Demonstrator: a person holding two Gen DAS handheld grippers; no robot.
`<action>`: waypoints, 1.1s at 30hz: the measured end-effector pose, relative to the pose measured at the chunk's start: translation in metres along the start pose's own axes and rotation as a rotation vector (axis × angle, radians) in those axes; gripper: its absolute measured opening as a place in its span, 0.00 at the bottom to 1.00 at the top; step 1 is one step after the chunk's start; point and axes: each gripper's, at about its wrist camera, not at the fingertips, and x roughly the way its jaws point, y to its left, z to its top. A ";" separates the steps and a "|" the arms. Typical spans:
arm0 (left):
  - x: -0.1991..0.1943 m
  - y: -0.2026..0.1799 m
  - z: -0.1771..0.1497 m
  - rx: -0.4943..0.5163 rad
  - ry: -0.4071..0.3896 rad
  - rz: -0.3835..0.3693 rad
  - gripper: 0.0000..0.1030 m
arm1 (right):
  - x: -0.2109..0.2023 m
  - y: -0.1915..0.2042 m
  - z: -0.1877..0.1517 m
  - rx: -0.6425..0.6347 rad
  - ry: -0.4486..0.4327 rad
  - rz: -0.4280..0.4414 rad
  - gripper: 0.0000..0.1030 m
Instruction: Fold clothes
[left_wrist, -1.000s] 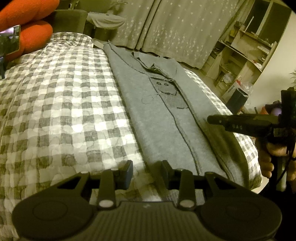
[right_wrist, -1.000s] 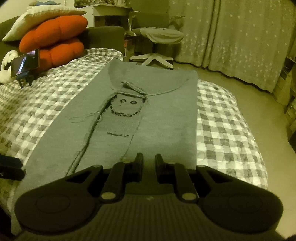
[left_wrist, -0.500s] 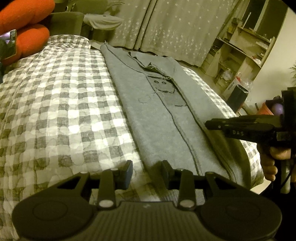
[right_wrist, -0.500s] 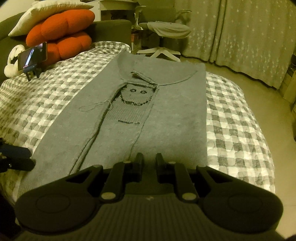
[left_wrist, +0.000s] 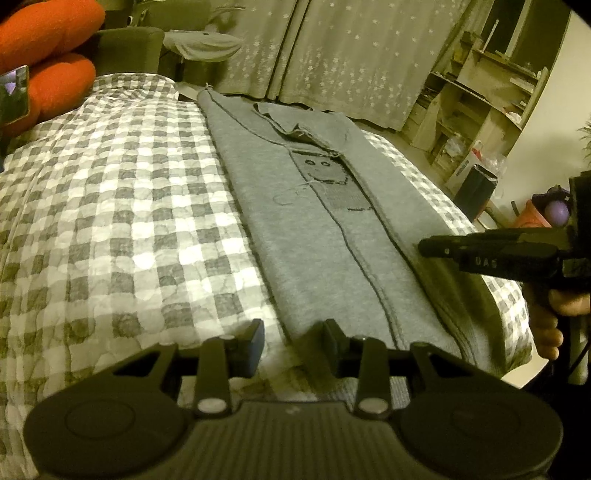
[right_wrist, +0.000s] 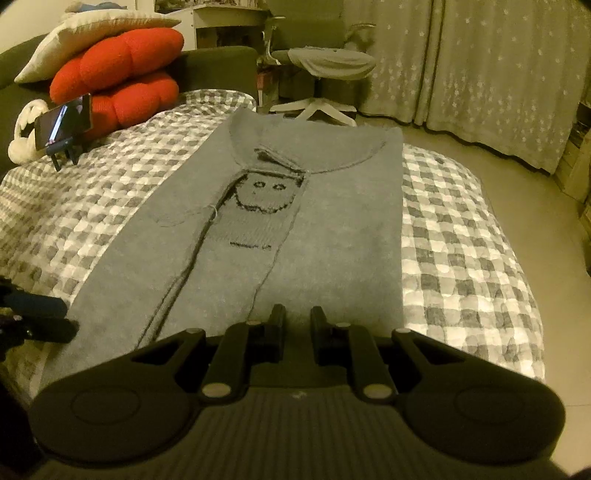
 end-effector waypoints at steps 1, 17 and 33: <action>0.000 0.000 0.000 0.002 0.000 0.001 0.35 | 0.000 0.000 0.000 0.000 -0.002 -0.001 0.16; 0.001 -0.005 -0.002 0.022 -0.001 0.010 0.36 | -0.008 -0.005 -0.001 0.019 -0.024 -0.009 0.16; 0.003 -0.009 -0.002 0.047 0.000 0.013 0.36 | -0.012 -0.006 -0.005 0.023 -0.022 -0.005 0.16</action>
